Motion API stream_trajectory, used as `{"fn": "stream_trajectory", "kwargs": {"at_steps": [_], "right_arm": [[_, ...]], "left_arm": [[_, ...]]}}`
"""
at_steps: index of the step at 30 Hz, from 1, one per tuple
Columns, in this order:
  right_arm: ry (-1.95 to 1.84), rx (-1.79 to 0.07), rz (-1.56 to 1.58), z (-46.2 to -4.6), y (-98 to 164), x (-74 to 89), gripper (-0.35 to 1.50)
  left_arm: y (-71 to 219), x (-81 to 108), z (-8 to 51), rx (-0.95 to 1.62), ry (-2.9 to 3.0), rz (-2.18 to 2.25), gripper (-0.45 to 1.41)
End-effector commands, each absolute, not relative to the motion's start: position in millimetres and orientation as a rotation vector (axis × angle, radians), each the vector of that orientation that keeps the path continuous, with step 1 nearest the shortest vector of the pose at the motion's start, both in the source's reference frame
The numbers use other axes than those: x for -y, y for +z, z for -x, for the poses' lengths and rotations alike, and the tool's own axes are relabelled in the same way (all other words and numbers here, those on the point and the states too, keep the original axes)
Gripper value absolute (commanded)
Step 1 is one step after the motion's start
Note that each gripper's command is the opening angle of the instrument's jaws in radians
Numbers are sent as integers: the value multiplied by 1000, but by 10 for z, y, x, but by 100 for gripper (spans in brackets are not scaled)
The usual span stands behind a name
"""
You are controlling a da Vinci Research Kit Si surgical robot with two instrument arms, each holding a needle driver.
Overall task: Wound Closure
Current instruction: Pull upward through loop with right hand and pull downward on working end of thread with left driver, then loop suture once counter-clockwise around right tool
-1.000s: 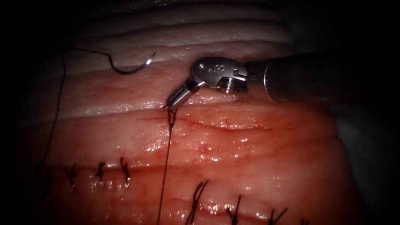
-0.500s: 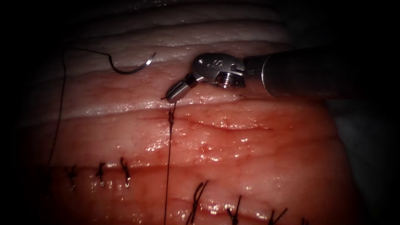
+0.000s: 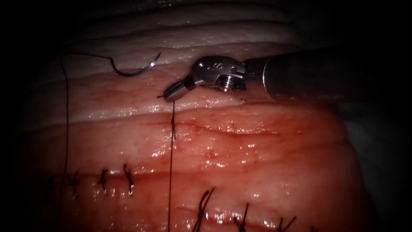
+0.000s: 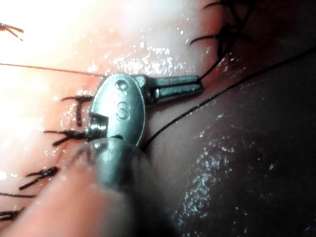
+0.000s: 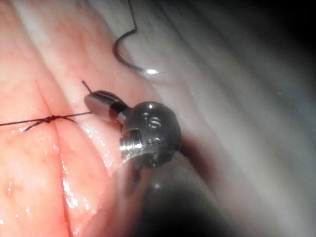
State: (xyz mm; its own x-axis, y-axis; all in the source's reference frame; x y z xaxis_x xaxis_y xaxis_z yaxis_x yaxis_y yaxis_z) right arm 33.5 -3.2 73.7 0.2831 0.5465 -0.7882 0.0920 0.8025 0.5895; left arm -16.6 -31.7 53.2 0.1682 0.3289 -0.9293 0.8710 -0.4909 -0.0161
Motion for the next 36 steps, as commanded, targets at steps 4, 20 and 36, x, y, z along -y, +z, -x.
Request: {"fn": "stream_trajectory", "kwargs": {"at_steps": [4,20,36], "right_arm": [[382,-1370,-586,-339,729,36,91],[477,-1437,-368,-277,671,38,114],[561,-1586,-308,-313,643,115,-35]], "left_arm": [[531,287,162,-1074,-1415,-1939,-45],[517,67,137,-568,-1730,-2085,-45],[553,-59,124,-369,-1813,-2341,-45]]}}
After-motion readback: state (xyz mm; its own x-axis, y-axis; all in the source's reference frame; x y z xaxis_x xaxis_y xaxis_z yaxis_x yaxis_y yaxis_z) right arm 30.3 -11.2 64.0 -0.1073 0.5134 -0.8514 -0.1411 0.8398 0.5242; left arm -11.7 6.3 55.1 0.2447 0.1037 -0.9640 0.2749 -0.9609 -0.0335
